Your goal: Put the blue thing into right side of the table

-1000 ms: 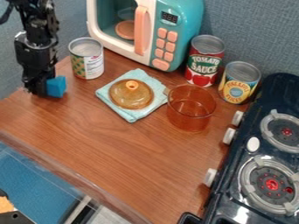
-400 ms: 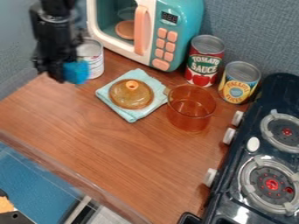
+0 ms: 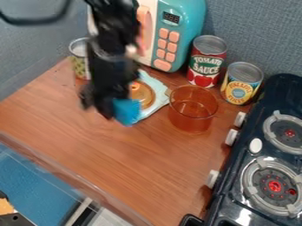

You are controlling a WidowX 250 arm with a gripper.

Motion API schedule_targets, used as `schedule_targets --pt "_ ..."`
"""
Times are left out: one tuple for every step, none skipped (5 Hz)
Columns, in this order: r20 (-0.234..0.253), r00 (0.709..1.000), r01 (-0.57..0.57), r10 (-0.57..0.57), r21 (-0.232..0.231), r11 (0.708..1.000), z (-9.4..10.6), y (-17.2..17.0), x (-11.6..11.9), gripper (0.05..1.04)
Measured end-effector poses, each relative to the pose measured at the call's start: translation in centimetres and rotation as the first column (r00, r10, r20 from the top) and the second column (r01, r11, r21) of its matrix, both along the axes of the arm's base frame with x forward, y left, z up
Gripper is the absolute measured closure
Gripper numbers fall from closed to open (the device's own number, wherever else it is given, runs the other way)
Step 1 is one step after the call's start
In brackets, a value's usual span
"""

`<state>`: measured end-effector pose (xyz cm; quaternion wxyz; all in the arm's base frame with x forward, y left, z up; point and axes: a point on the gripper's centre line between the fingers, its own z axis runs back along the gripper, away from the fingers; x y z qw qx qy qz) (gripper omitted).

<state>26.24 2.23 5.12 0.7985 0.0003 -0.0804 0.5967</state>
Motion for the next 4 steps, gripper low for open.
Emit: schedule_targets --pt "-0.038 0.995 0.092 -0.092 0.021 0.996 -3.0 -4.5 -0.4 0.761" --pt "-0.065 0.981 0.188 -0.185 0.048 0.981 -5.8 -8.4 -0.8 0.761" --pt "-0.054 0.977 0.208 -0.205 0.053 0.977 -7.1 -9.2 -0.4 0.761" --pt "-0.035 0.978 0.205 -0.204 0.055 0.977 -7.2 -9.2 -0.1 0.688"
